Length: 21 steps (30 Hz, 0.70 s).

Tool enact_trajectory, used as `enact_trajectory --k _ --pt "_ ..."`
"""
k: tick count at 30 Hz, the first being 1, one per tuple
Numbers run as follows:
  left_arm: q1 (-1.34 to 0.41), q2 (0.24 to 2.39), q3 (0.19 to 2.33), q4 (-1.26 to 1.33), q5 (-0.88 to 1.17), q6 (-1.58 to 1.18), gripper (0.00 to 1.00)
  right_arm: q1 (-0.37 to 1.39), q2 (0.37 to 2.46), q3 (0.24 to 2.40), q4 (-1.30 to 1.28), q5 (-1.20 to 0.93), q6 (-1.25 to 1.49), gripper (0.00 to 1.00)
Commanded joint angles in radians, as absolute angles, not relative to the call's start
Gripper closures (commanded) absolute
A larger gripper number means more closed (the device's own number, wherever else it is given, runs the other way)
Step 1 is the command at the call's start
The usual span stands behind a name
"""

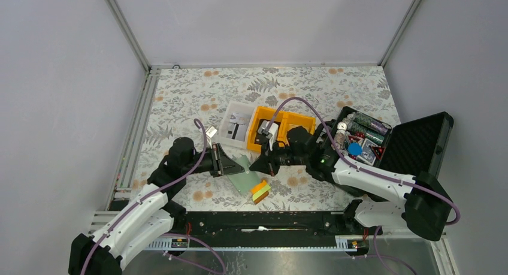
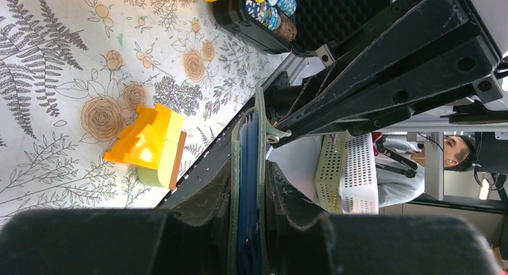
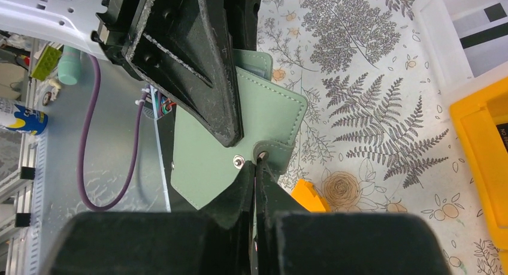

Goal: Put the credit cards into the card holder
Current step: Close the card holder at the center of the board.

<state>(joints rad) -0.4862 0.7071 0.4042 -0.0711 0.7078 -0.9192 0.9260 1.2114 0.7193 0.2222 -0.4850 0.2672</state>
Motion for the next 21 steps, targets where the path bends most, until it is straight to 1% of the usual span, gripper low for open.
enact_trajectory --k 1,9,14,21 --pt "-0.482 0.702 0.421 0.059 0.619 -0.947 1.0 0.985 1.212 0.764 0.196 -0.59 0.255 1.0" --pt "-0.482 0.721 0.415 0.048 0.587 -0.959 1.0 1.012 1.218 0.787 0.127 -0.614 0.225 1.0" --pt "-0.482 0.743 0.389 0.114 0.612 -1.003 0.89 1.025 1.225 0.792 0.111 -0.603 0.216 1.0" --pt "-0.482 0.748 0.363 0.154 0.629 -1.031 0.84 1.034 1.234 0.796 0.102 -0.603 0.211 1.0"
